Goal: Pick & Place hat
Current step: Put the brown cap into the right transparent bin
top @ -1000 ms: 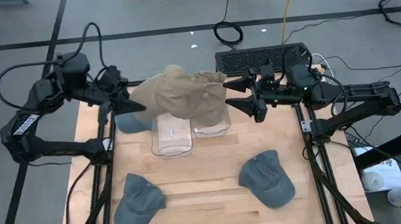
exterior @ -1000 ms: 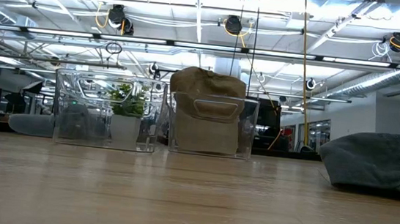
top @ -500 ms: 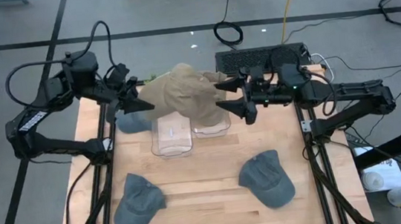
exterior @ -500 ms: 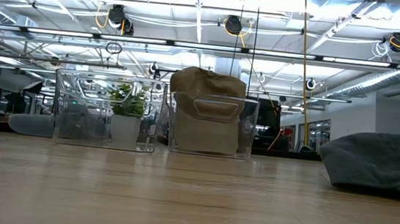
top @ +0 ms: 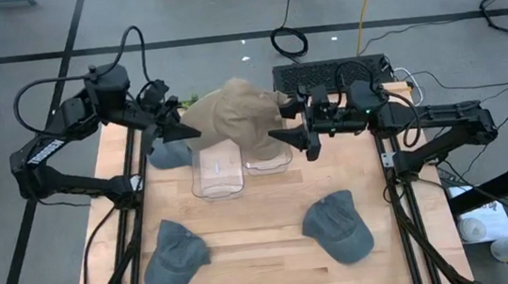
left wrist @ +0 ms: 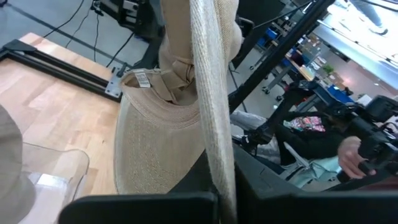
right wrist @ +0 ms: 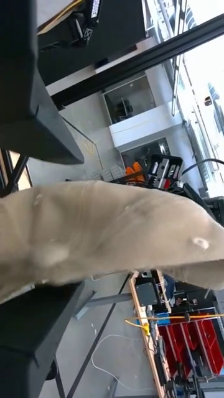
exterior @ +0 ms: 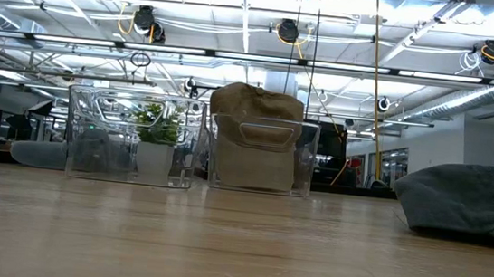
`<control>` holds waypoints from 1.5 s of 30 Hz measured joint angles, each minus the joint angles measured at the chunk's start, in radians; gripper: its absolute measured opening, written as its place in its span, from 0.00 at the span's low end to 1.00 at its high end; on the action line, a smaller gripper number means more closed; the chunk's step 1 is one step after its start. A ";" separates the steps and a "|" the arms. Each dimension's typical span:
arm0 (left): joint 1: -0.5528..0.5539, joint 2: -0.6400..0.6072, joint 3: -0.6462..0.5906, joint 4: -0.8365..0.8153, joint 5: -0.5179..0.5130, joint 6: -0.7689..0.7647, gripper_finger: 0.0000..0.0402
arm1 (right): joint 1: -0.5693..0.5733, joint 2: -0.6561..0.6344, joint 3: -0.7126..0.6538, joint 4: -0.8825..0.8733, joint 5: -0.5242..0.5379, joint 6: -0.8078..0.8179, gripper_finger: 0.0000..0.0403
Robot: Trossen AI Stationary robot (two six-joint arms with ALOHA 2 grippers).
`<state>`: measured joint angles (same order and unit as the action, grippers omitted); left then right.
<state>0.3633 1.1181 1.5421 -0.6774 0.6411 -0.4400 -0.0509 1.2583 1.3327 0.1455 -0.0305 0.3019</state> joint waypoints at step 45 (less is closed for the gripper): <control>0.001 0.000 0.000 0.000 -0.040 -0.018 0.48 | 0.017 -0.237 0.000 -0.415 -0.157 0.052 0.02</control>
<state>0.3641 1.1179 1.5421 -0.6771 0.6013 -0.4580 -0.0343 1.0208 1.3323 -0.2691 -0.1878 0.3539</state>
